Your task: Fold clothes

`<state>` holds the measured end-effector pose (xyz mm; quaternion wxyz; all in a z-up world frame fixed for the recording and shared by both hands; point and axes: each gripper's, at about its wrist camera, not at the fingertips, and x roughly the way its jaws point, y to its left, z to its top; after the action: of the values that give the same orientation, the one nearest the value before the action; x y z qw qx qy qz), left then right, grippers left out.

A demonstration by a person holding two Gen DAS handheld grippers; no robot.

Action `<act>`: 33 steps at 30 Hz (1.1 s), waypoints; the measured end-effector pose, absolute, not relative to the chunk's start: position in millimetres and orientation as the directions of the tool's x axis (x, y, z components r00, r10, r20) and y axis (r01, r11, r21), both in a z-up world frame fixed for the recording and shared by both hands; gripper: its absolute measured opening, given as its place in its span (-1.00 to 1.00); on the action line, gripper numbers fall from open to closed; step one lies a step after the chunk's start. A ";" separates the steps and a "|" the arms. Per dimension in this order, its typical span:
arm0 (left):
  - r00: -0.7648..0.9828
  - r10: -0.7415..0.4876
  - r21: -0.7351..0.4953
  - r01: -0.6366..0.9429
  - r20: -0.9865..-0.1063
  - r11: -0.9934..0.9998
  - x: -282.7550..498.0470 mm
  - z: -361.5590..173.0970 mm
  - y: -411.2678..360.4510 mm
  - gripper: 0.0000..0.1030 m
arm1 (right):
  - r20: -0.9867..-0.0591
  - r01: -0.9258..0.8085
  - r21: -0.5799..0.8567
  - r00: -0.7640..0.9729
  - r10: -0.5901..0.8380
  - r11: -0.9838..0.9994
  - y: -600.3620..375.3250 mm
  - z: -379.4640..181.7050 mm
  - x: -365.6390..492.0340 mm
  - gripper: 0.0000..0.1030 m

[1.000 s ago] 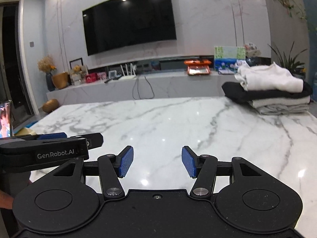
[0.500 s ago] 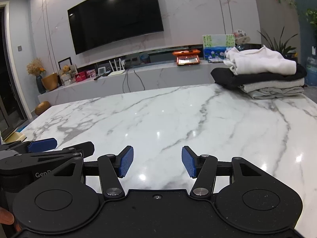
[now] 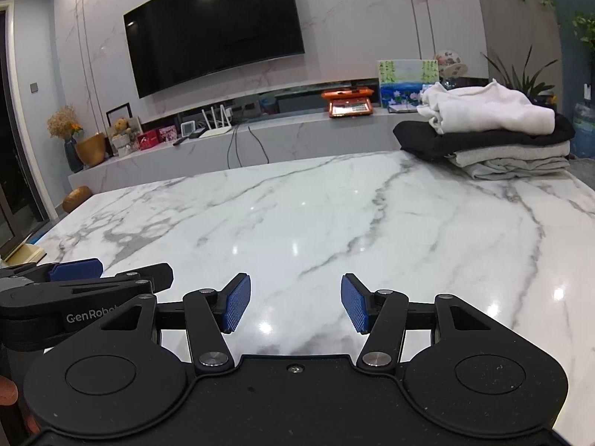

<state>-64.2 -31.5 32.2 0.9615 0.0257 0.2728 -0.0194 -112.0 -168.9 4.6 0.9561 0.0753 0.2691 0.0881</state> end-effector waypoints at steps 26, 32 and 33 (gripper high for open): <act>0.836 -0.023 0.048 0.059 -0.548 0.997 -62.4 29.8 -33.8 0.56 | -0.506 -0.127 0.180 0.838 0.202 0.975 -166.6 6.5 -111.8 0.03; 0.835 -0.022 0.045 0.056 -0.549 0.997 -61.9 29.0 -32.3 0.56 | -0.508 -0.127 0.179 0.838 0.202 0.976 -167.1 5.3 -111.2 0.03; 0.835 -0.022 0.045 0.056 -0.549 0.997 -61.8 28.8 -32.1 0.56 | -0.508 -0.127 0.179 0.838 0.202 0.976 -167.4 4.4 -111.9 0.03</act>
<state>-61.8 -32.1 28.8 0.9575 0.0295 0.2862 -0.0204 -111.9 -167.4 4.4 0.9560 0.0692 0.2717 0.0862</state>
